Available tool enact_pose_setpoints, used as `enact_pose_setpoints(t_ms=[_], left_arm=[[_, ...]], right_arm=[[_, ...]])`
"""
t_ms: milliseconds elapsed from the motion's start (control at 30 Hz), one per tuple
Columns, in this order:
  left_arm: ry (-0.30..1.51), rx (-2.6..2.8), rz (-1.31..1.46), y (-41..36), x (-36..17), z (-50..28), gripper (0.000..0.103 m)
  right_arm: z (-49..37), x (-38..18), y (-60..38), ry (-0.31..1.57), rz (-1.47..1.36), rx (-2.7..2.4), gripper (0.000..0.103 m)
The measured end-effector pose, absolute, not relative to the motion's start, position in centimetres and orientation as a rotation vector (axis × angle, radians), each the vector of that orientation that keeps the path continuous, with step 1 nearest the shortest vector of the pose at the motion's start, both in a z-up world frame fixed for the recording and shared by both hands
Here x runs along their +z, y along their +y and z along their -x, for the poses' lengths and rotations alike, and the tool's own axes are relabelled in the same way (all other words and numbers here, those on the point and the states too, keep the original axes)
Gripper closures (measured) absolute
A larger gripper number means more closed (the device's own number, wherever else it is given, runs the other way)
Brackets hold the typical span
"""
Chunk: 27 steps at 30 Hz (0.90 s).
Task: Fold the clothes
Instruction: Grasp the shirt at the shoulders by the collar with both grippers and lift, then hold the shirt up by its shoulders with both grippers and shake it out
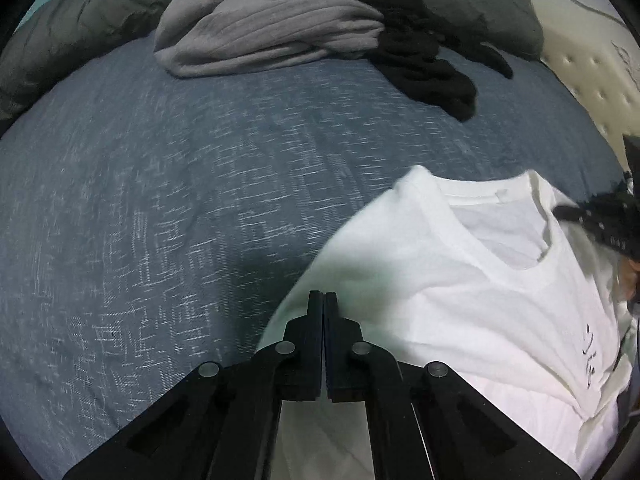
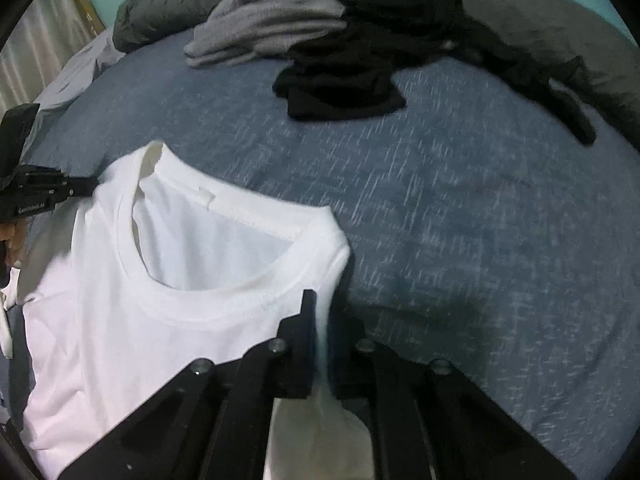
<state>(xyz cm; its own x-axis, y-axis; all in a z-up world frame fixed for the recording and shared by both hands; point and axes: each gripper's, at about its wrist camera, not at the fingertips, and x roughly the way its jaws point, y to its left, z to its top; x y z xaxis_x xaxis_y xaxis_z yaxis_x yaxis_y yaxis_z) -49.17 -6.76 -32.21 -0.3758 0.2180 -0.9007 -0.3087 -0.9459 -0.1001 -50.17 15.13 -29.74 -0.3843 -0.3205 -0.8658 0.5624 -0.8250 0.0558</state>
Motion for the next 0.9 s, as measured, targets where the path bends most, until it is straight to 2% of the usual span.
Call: enact_pose_setpoints(t_ms=[400, 667, 767, 800, 900], left_arm=[[0.134, 2.41, 1.444, -5.7, -28.4, 48.7, 0.103], [0.156, 2.357, 1.543, -5.1, -31.2, 50.1, 0.103], [0.203, 2.352, 1.554, -4.9, -32.2, 50.0, 0.095], [0.228, 2.353, 1.557, -4.8, -32.6, 50.0, 0.089], [0.227, 2.36, 1.558, -4.9, -33.2, 50.0, 0.089]], right_arm=[[50.7, -25.1, 15.9, 0.367, -1.158, -2.325, 0.099], [50.7, -26.0, 15.8, 0.402, -1.197, -2.293, 0.099], [50.6, -26.7, 16.1, 0.408, -1.208, -2.284, 0.099], [50.5, -26.9, 16.2, 0.407, -1.211, -2.282, 0.099], [50.6, -27.3, 16.4, 0.394, -1.218, -2.28, 0.099]])
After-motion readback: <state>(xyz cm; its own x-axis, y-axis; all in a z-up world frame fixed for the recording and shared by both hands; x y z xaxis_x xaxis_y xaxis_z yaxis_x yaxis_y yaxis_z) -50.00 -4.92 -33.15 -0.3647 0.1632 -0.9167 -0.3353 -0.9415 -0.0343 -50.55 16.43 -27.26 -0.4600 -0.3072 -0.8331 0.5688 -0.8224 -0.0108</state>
